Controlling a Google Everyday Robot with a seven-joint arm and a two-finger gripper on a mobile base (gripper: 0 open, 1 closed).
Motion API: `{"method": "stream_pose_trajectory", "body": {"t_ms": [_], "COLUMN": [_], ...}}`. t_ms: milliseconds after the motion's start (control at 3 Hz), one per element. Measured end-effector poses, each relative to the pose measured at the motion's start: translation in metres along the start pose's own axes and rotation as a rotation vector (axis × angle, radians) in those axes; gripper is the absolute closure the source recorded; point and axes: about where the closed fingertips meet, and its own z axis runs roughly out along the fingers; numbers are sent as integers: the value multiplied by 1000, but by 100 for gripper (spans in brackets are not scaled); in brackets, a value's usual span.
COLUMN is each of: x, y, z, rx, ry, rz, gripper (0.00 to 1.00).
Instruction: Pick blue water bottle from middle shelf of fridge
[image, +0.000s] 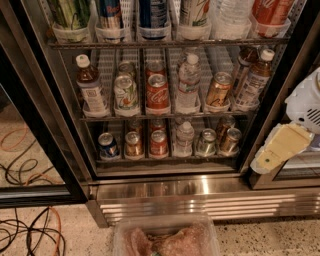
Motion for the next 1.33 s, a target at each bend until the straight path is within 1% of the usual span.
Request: {"method": "stream_pose_trajectory", "body": {"t_ms": [333,667,1000,1333], "x": [0,2,10,12], "y": [0,3,-7,-18], "z": [0,19,52,70], "rx": [0,-1,15,28], "ry": [0,-48,-112,-141], "rz": [0,114,339,501], "gripper": [0,0,0,0]}}
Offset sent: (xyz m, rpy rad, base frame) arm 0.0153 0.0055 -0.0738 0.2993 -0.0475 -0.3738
